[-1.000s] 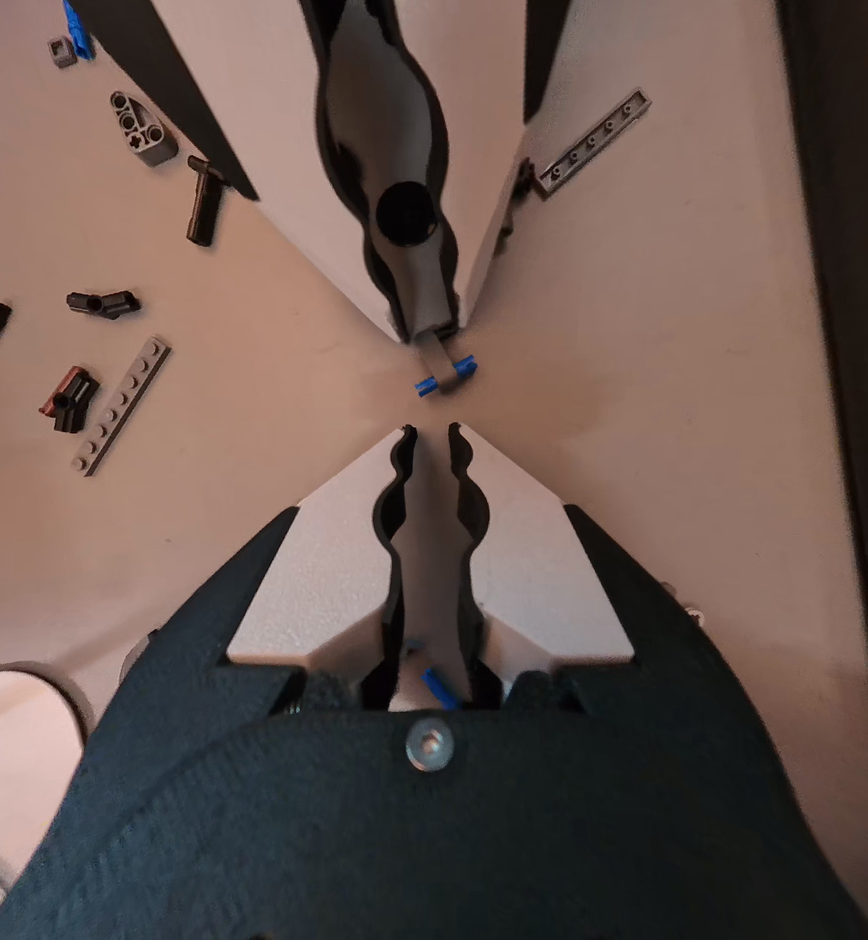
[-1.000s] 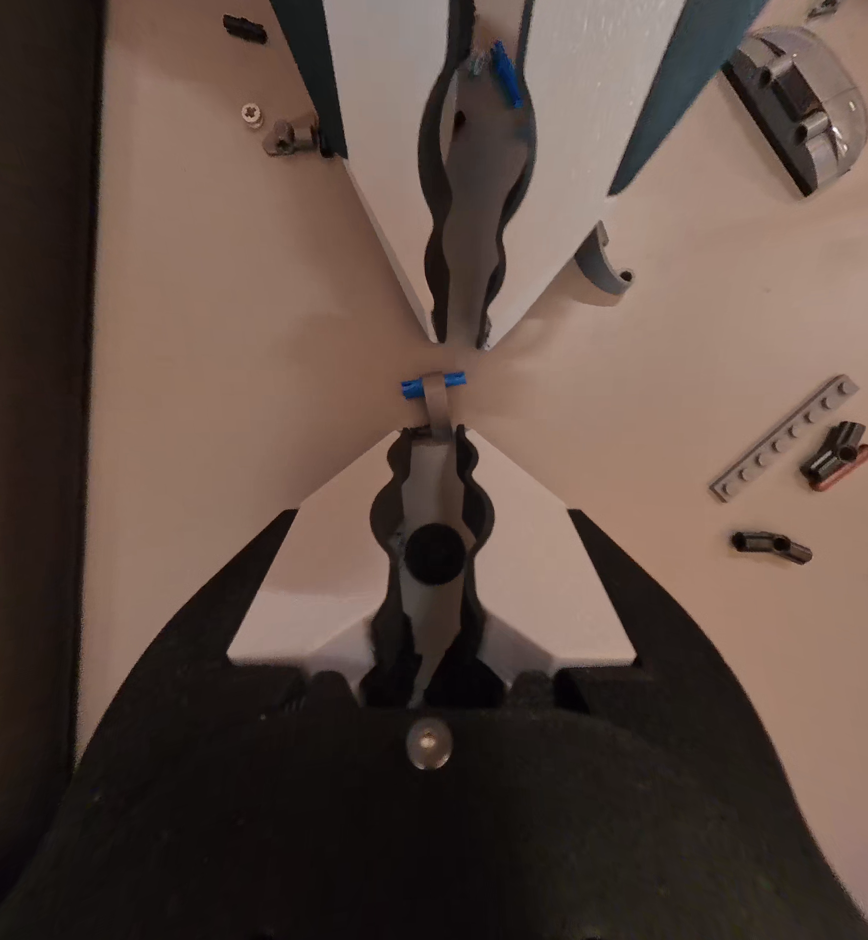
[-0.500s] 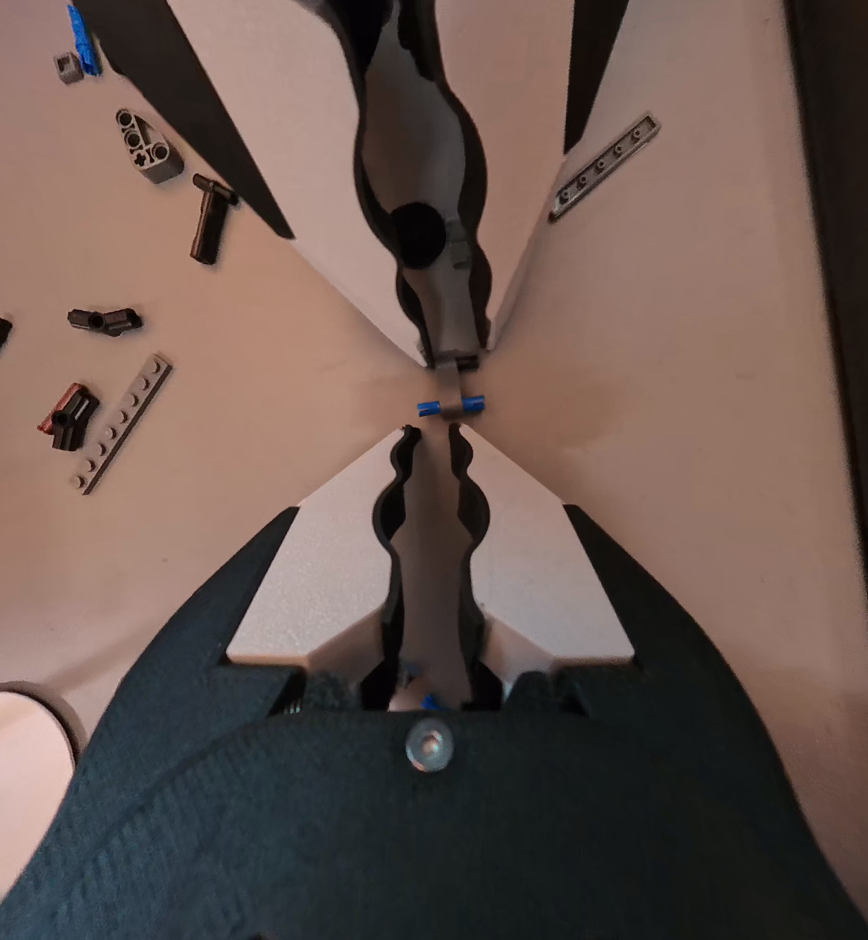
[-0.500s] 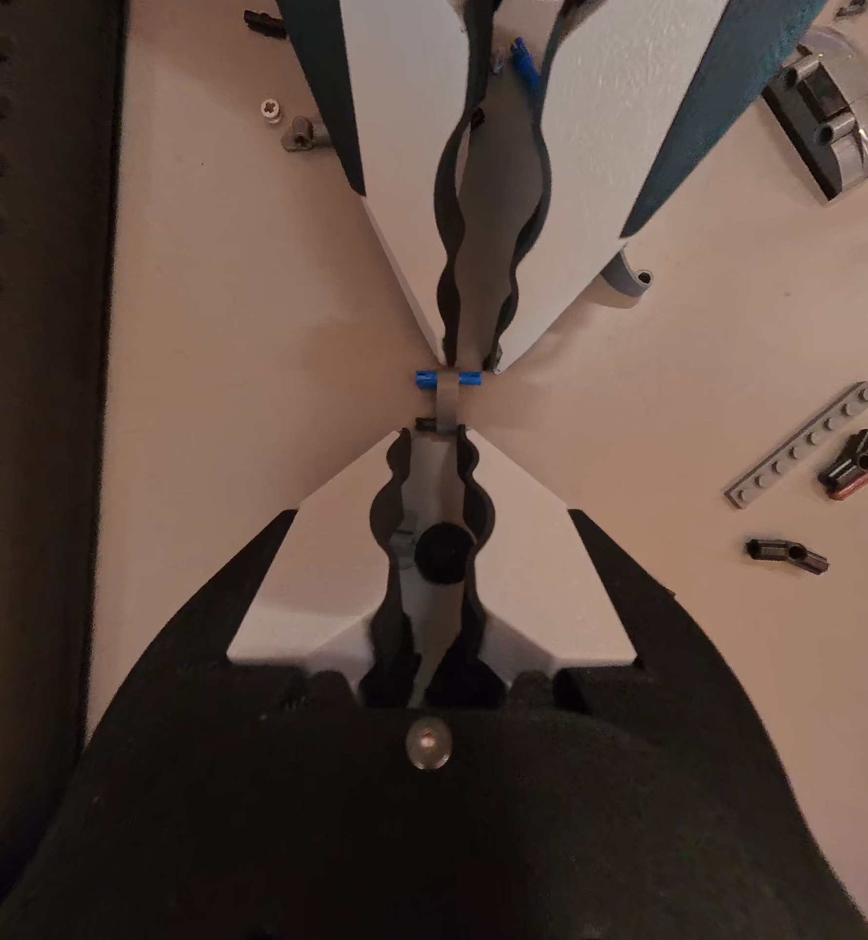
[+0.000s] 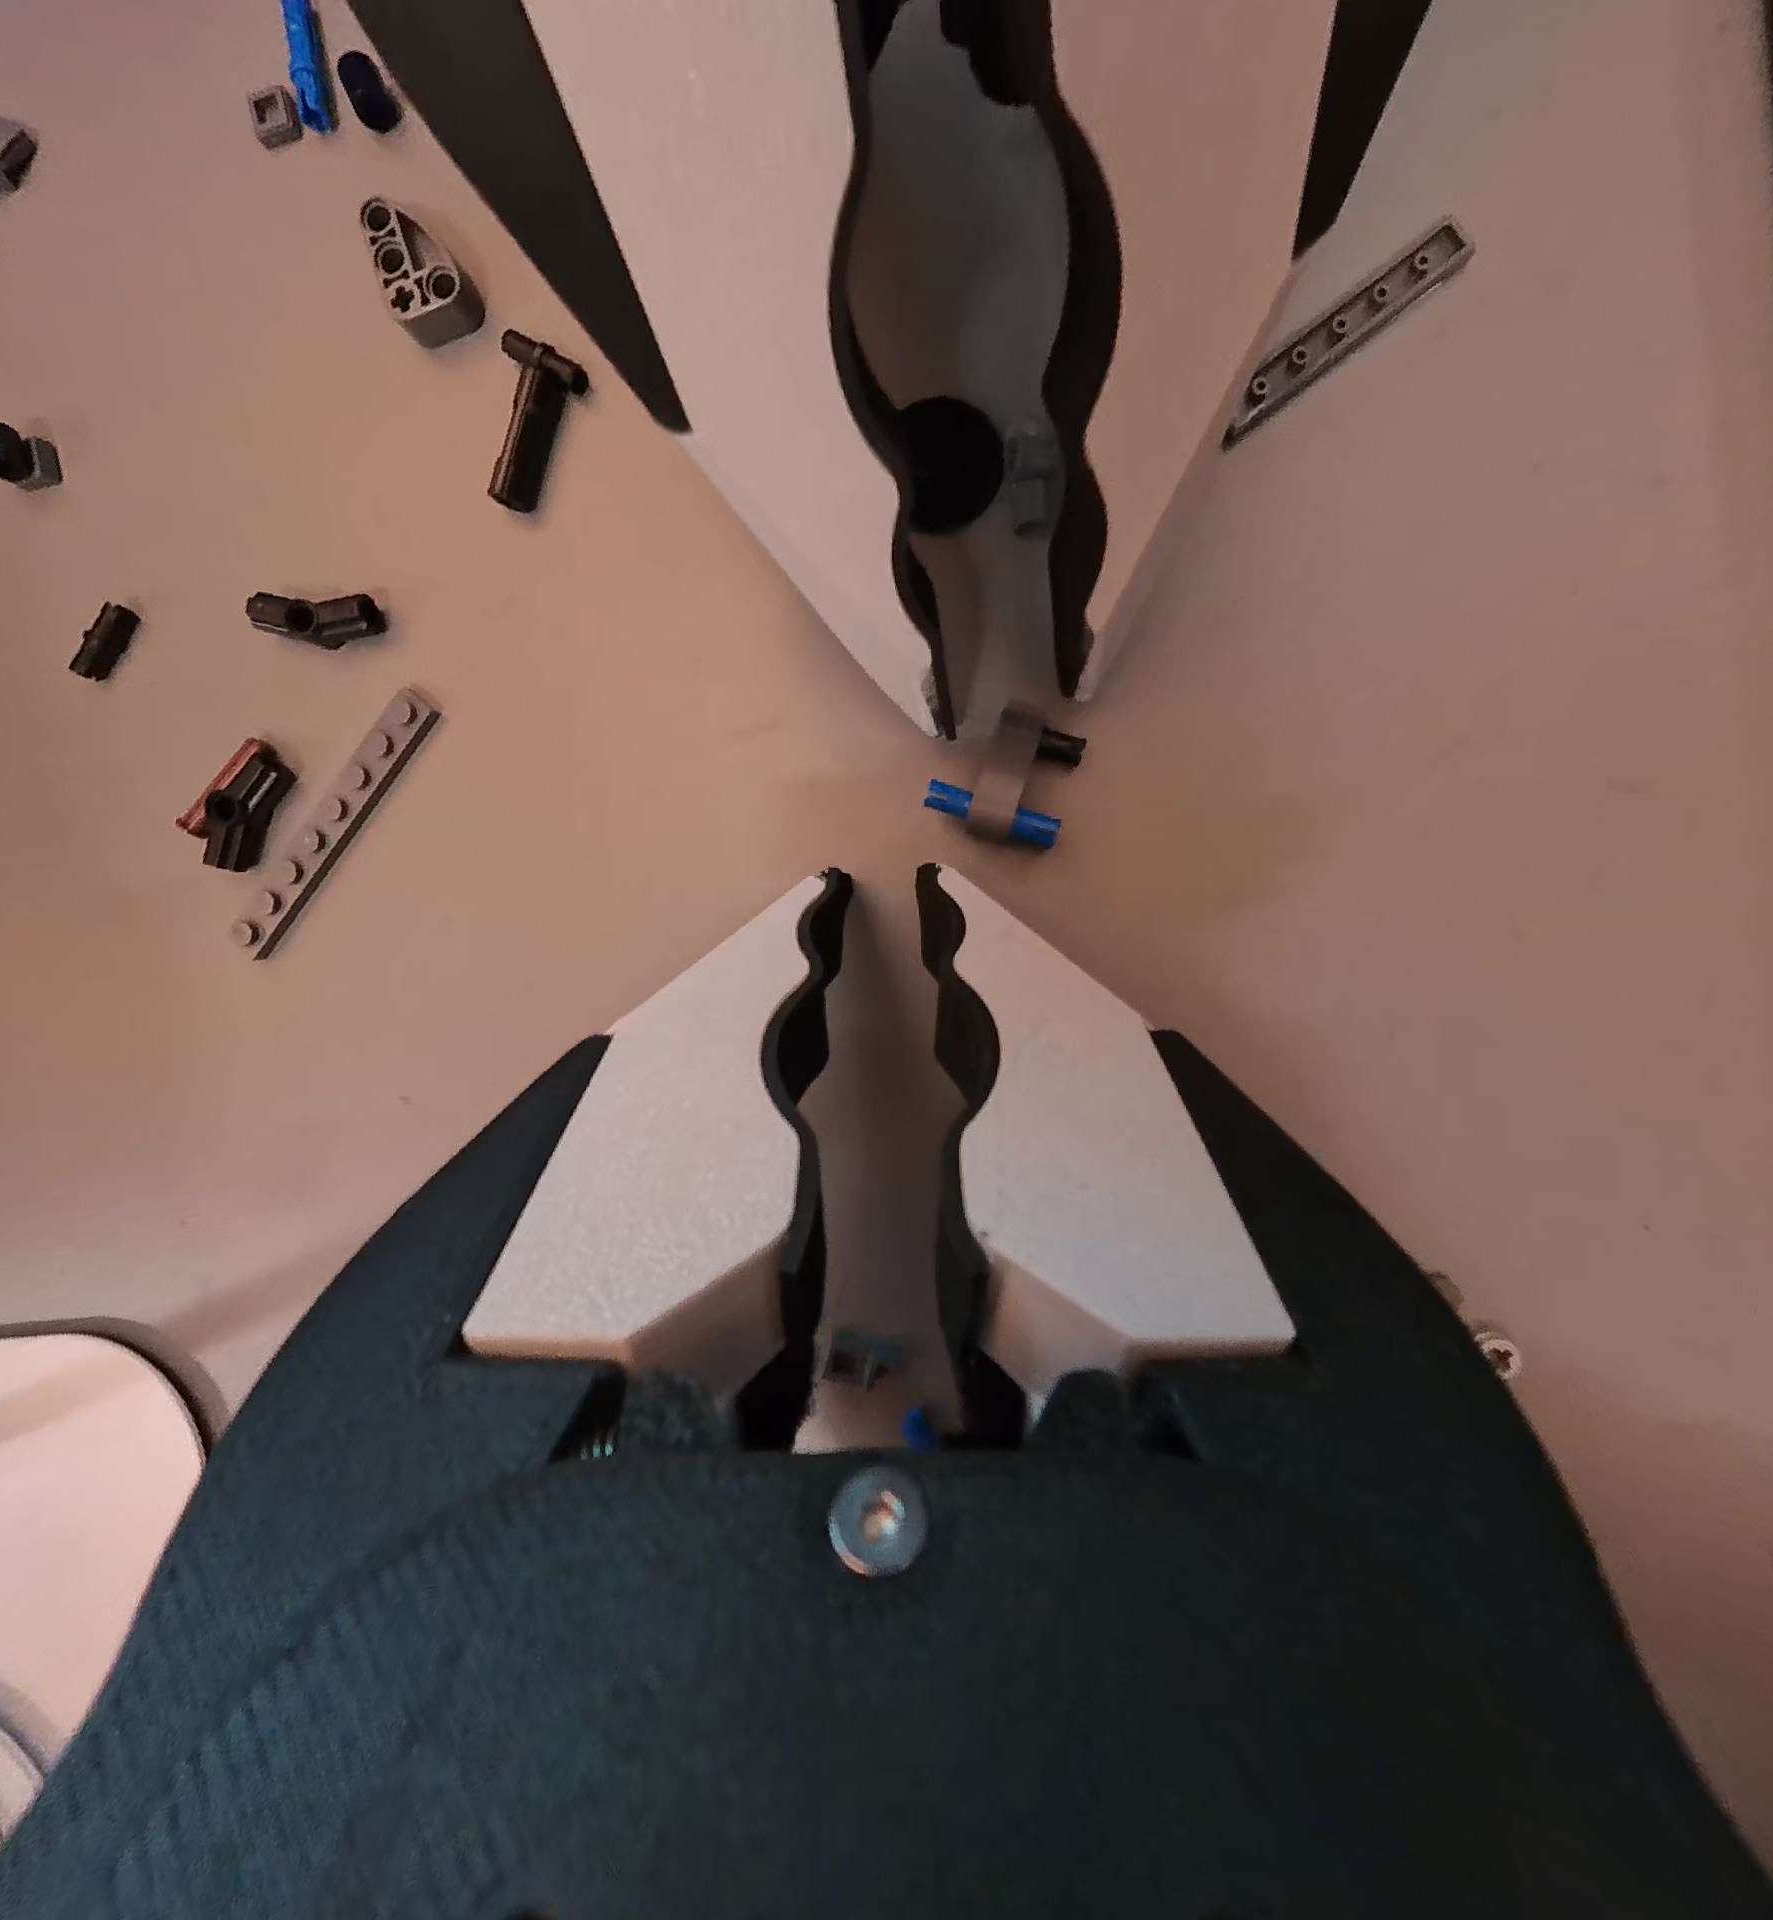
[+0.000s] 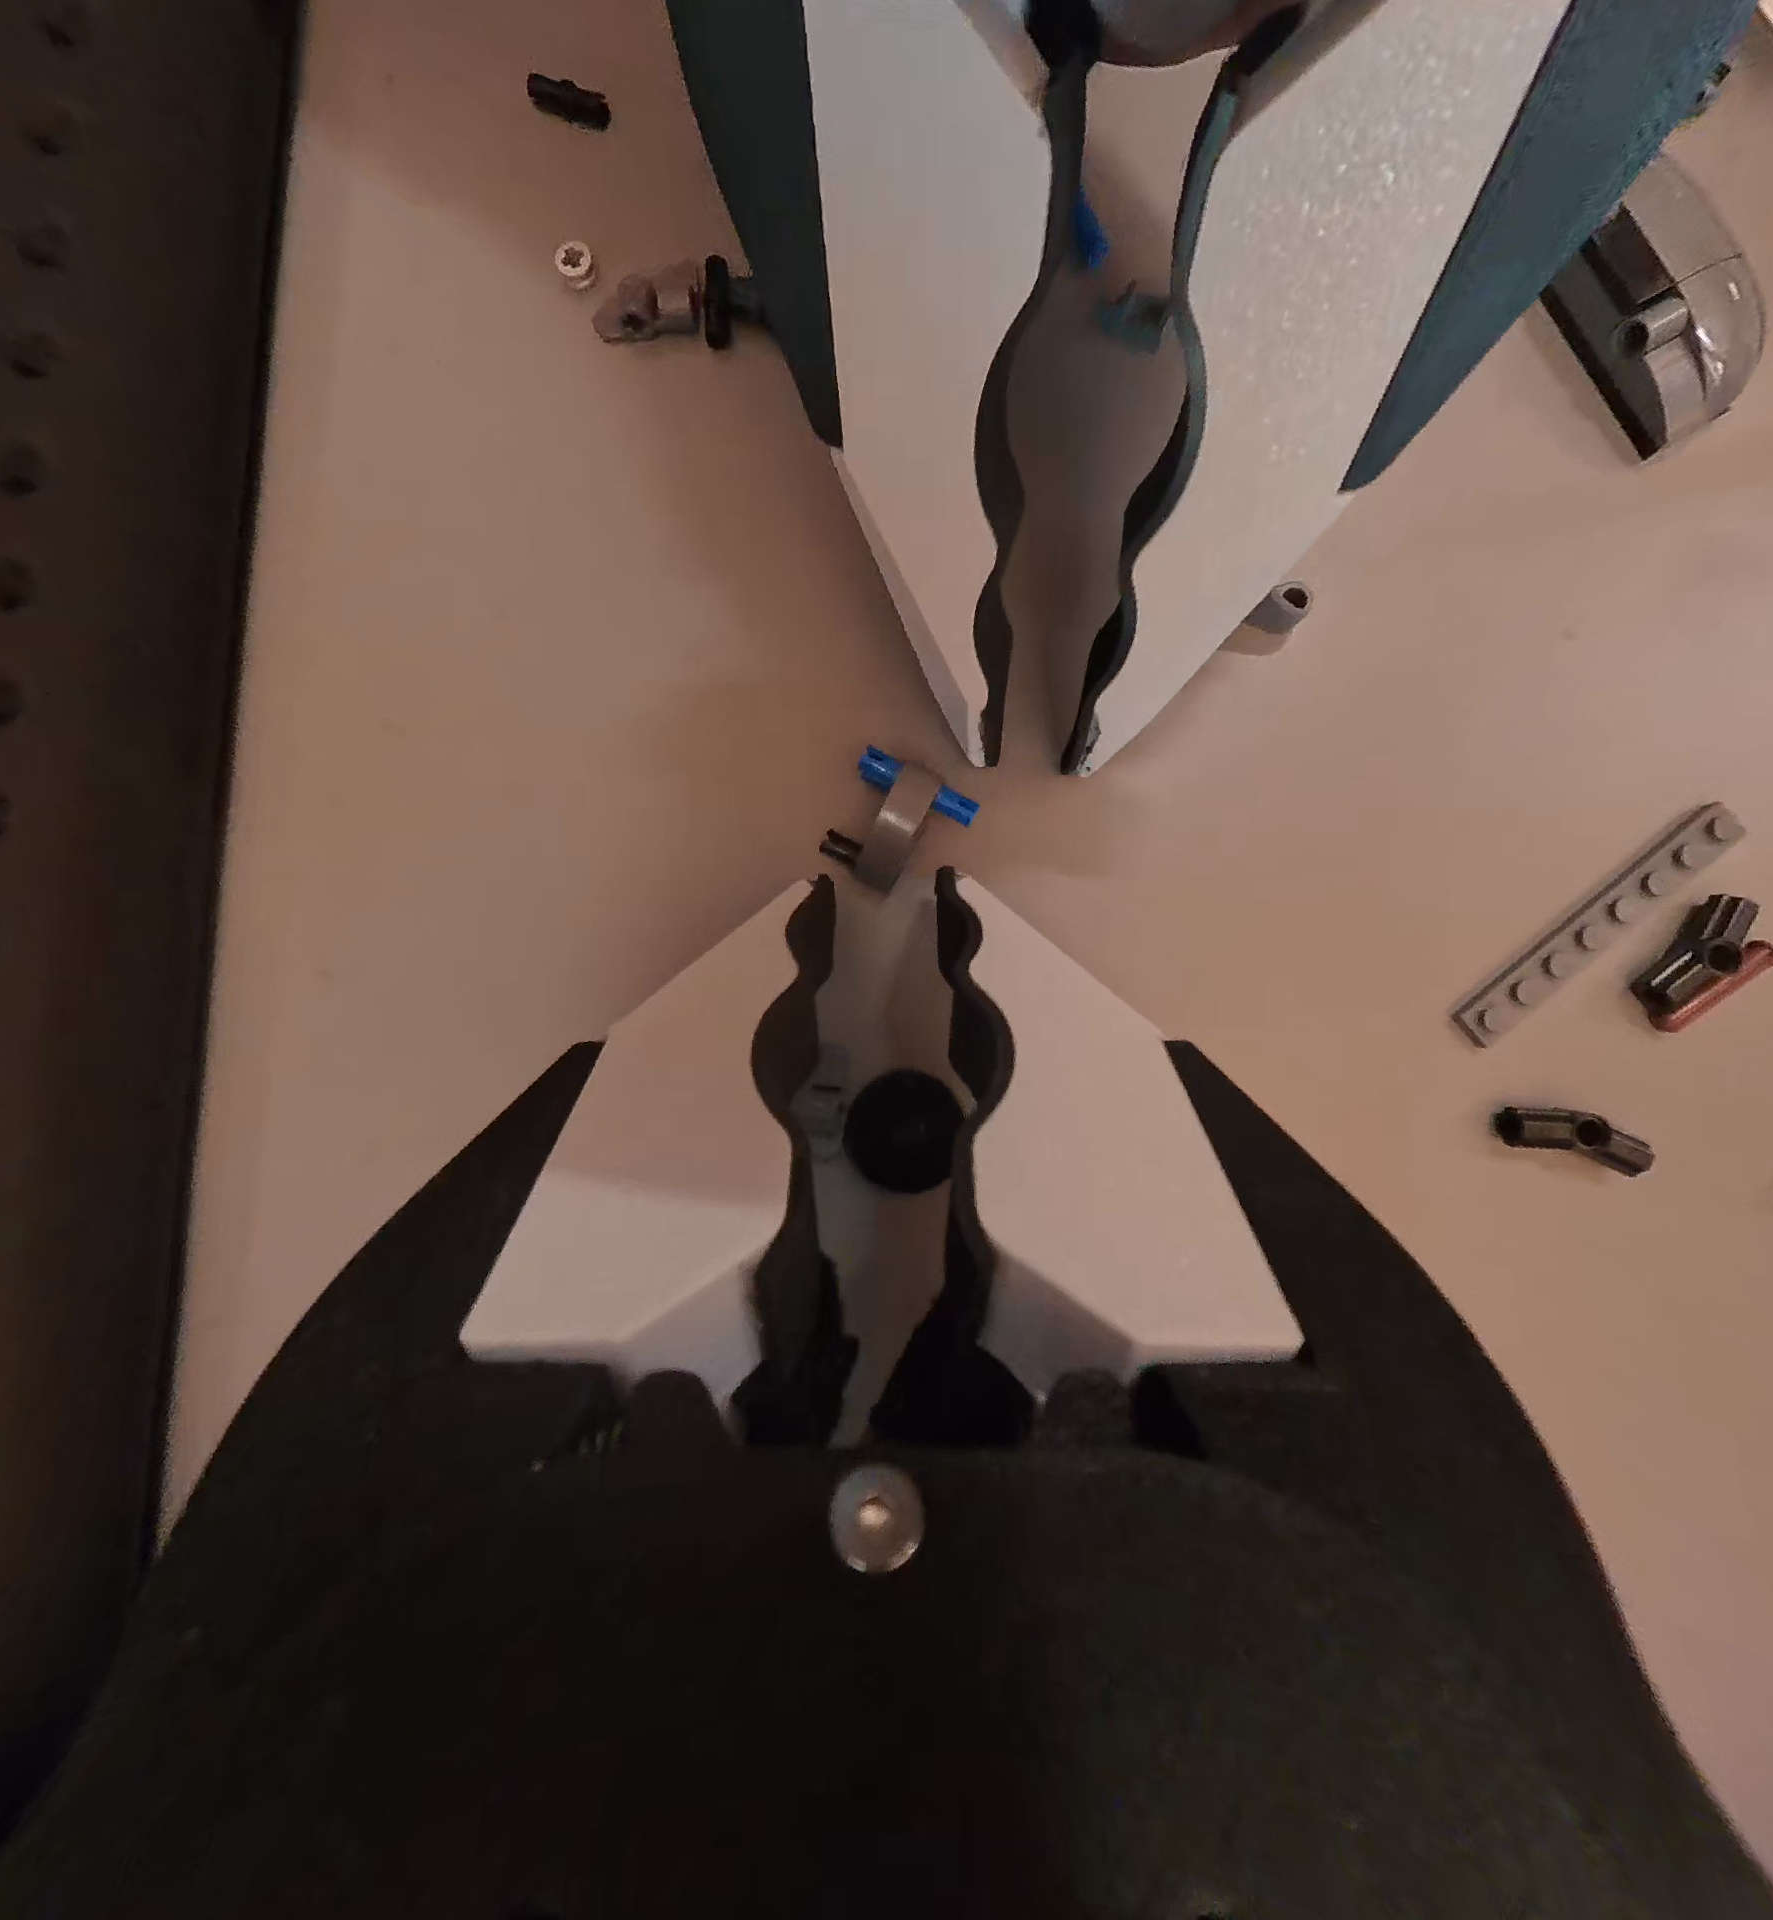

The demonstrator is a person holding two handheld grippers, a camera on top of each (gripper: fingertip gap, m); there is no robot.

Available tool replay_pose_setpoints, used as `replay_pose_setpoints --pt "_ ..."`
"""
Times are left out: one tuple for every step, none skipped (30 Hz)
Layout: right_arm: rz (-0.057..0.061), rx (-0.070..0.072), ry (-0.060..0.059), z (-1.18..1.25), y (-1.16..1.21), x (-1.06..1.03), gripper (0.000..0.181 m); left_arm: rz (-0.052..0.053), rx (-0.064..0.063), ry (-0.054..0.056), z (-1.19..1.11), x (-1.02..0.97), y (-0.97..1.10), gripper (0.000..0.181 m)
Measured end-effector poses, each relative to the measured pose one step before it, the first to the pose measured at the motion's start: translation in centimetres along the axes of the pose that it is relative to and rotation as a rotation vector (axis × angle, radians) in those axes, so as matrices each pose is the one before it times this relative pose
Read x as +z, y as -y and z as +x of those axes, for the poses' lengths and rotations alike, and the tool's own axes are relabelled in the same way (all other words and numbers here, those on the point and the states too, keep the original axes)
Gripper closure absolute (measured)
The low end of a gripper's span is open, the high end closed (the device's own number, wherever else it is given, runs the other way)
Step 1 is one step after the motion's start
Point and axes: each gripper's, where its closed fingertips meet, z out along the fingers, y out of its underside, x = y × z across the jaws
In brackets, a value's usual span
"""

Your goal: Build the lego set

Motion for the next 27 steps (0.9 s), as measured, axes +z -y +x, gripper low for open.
replay_pose_setpoints --pt "-0.0053 -0.003 -0.0004 -0.017 -0.048 0.12 0.163 0.0001 0.0011 -0.0026 0.059 0.014 0.03 0.17" --pt "-0.0057 -0.0038 0.0017 -0.072 -0.059 0.137 0.163 -0.0009 0.0017 -0.0023 0.069 0.032 0.022 0.17" --pt "-0.0055 -0.0038 0.0022 -0.08 -0.054 0.152 0.163 0.0 0.0018 -0.0014 0.044 0.02 0.041 0.171" --pt "-0.0023 -0.003 0.0 -0.031 -0.001 0.118 0.164 -0.0006 0.0015 -0.0006 0.039 0.01 0.024 0.171" --pt "0.0004 -0.0017 -0.0021 0.004 0.039 0.052 0.165 -0.001 0.0014 0.0007 0.003 0.015 0.008 0.171" --pt "-0.0008 -0.0006 -0.0039 0.059 -0.011 -0.005 0.167 -0.0008 0.0005 0.0 0.006 -0.005 -0.008 0.171" --pt "0.0003 -0.0008 -0.0032 0.055 -0.025 -0.007 0.171 -0.0004 -0.0006 -0.0014 0.015 -0.004 -0.009 0.172" --pt "0.0012 -0.0006 -0.0006 0.018 -0.021 -0.006 0.175 0.0003 -0.0009 -0.0019 0.017 -0.005 -0.01 0.172" --pt "0.0016 0.0009 0.0005 0.009 0.01 0.015 0.179 0.0003 -0.0005 -0.0017 0.012 -0.005 -0.01 0.172" --pt "0.0009 0.0011 0.0007 0.001 0.022 0.013 0.18 -0.0005 -0.0007 -0.0003 -0.003 -0.016 -0.03 0.172" --pt "0.0004 0.0001 0.0001 -0.005 0.021 0.014 0.181 -0.0008 -0.0006 -0.0008 0.013 -0.017 -0.031 0.172" --pt "-0.0002 -0.0008 -0.0008 0.006 -0.001 0.012 0.181 -0.0006 -0.0004 -0.0006 0.003 -0.021 -0.039 0.172" --pt "-0.0003 -0.0001 -0.0023 0.034 -0.012 -0.008 0.181 -0.0005 -0.0001 -0.0005 0.014 -0.014 -0.023 0.172" --pt "-0.0001 0.0018 -0.0001 0.02 -0.005 -0.004 0.181 -0.0015 -0.0007 -0.0004 0.002 -0.028 -0.052 0.172" --pt "0.0001 0.0014 0.0019 -0.026 -0.005 -0.004 0.181 -0.0018 -0.0012 -0.0013 0.014 -0.033 -0.043 0.172" --pt "0.0 -0.0005 0.0003 -0.011 -0.001 0.0 0.181 -0.0015 -0.001 -0.0028 0.045 -0.037 -0.067 0.172" --pt "-0.0002 -0.0008 -0.001 0.01 -0.004 -0.002 0.181 -0.0011 -0.0008 -0.0039 0.073 -0.052 -0.07 0.172" --pt "-0.0001 0.0001 0.0005 -0.008 -0.002 -0.001 0.181 -0.0009 -0.0007 -0.0096 0.174 -0.063 -0.064 0.171" --pt "0.0001 0.0002 0.002 -0.028 -0.007 -0.005 0.181 -0.0011 -0.0006 -0.0125 0.243 -0.061 -0.057 0.17" --pt "0.0003 0.0001 0.0012 -0.017 -0.004 -0.004 0.181 -0.0018 0.0002 -0.0078 0.198 -0.086 -0.041 0.169" --pt "0.0002 0.0006 0.0013 -0.013 0.005 0.002 0.181 -0.0005 0.0009 -0.0131 0.313 -0.088 0.003 0.167" --pt "0.0002 0.0007 0.002 -0.021 -0.01 0.005 0.181 -0.0003 0.002 -0.0143 0.352 -0.096 0.051 0.165" --pt "0.0003 0.0006 0.0015 -0.014 -0.003 -0.003 0.181 -0.0015 0.0046 -0.0068 0.264 -0.082 0.051 0.164" --pt "0.0002 0.0006 0.0008 -0.014 -0.005 -0.004 0.181 -0.0027 0.0049 -0.0028 0.173 -0.056 0.05 0.164" --pt "-0.0001 0.0 0.001 -0.014 -0.001 -0.001 0.181 -0.0013 0.0028 -0.0015 0.113 -0.023 0.067 0.163" --pt "-0.0003 -0.0012 0.0003 -0.008 0.008 -0.005 0.181 0.0001 0.0013 0.0002 0.024 0.025 0.068 0.163" --pt "-0.0002 -0.0014 -0.0002 -0.008 0.003 0.004 0.181 -0.0023 -0.0003 -0.0011 0.006 0.074 -0.015 0.163"
